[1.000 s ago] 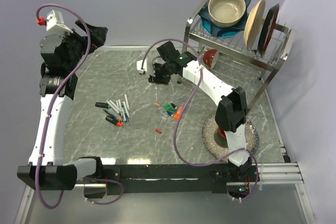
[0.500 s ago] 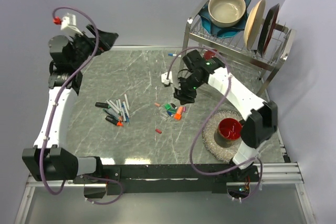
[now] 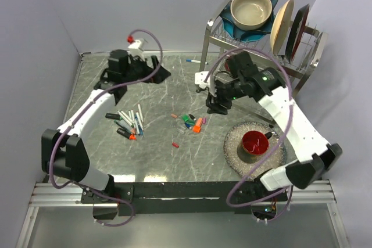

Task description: Open the pen caps

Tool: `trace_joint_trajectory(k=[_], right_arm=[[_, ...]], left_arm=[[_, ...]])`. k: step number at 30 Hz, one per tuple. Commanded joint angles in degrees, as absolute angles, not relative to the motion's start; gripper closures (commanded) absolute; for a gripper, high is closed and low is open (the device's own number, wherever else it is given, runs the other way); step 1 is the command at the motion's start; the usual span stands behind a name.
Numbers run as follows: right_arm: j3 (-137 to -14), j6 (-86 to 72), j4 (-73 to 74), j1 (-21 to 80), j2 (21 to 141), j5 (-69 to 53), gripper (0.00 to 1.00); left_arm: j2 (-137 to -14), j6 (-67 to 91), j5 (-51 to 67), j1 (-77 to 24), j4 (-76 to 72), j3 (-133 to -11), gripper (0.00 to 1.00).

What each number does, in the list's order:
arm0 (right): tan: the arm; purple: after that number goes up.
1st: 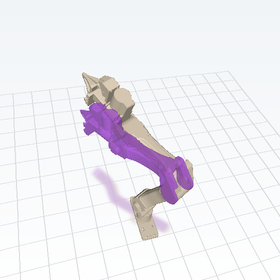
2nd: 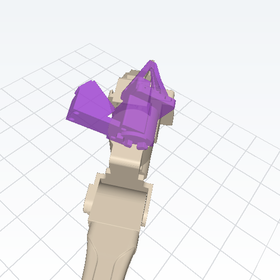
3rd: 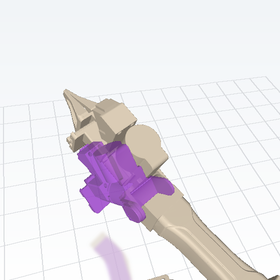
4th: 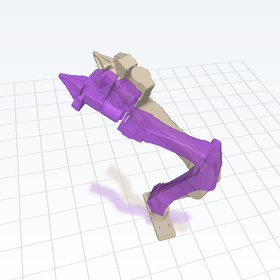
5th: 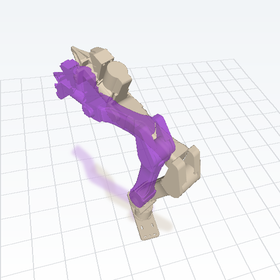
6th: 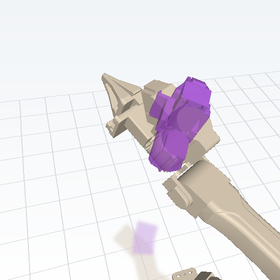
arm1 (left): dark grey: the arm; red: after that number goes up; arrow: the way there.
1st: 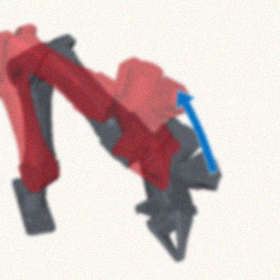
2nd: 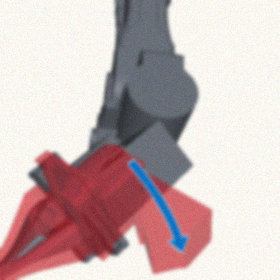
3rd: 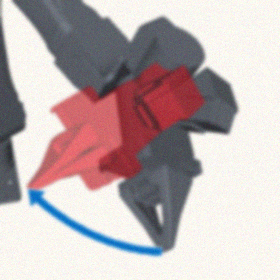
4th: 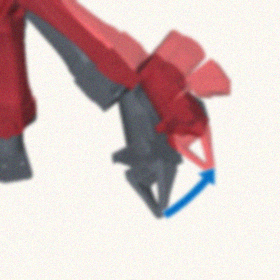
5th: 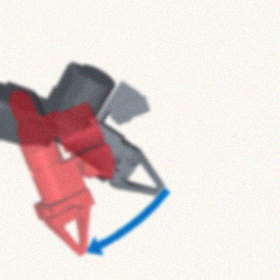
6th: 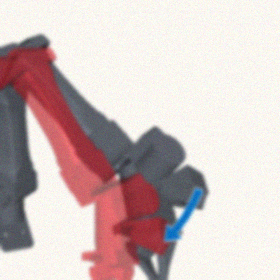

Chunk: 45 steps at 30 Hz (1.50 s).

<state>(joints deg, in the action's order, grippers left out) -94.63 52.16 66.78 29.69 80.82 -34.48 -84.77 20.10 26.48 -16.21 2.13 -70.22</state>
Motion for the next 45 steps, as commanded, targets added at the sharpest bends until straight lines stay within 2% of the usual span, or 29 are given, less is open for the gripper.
trace_joint_trajectory(k=[1,8,11,15,18,22,24,25,29,30,32,37,42,45], right_arm=[[-96.07,44.15,61.54,28.3,73.75,-32.62,0.41],[-93.79,32.8,54.41,19.7,63.65,-33.04,0.43],[-90.36,29.8,53.27,13.9,58.99,-35.24,0.43],[-83.69,29.97,54.4,11.25,52.75,-36.47,0.43],[-80.0,29.71,56.16,11.16,52.03,-37.0,0.44],[-75.42,27.77,53.62,12.74,53.61,-36.57,0.44],[-74.53,27.95,52.3,16.42,56.24,-35.08,0.43],[-74.44,28.3,51.08,18.35,57.47,-34.2,0.41],[-74.44,29.45,46.77,27.67,65.36,-28.15,0.15],[-74.88,29.97,46.24,30.99,66.96,-27.86,0.0],[-75.76,29.71,44.48,32.77,71.16,-28.9,0.0],[-73.84,28.48,39.21,35.42,74.97,-32.78,0.0],[-68.3,28.56,36.04,35.42,73.92,-33.84,0.0],[-67.15,28.56,35.59,35.33,73.21,-34.27,0.0]], left_arm=[[-85.52,16.44,23.04,-20.99,-9.12,-66.19,0.01],[-87.28,15.99,18.99,-25.31,-19.67,-60.39,0.01],[-87.71,16.17,18.19,-25.93,-21.88,-58.62,0.01],[-88.68,15.73,16.01,-27.51,-21.53,-59.06,0.01],[-86.41,18.1,7.41,-27.51,-16.99,-58.45,0.01],[-80.61,24.68,-12.42,-27.42,-4.59,-57.84,0.01],[-75.69,29.25,-15.8,-26.81,1.71,-55.56,0.01],[-73.93,33.79,-16.95,-26.2,4.02,-54.76,0.01],[-65.42,44.63,-11.63,-17.86,15.72,-50.81,0.01],[-64.09,45.34,-9.86,-13.75,16.52,-48.36,0.01],[-60.32,46.4,-8.61,-10.56,16.96,-45.46,0.01],[-58.97,54.12,-16.26,-4.41,20.65,-43.86,0.01],[-68.98,61.86,-16.25,-0.18,29.86,-49.38,0.01],[-74.17,65.82,-17.49,1.67,34.61,-53.69,0.07]])
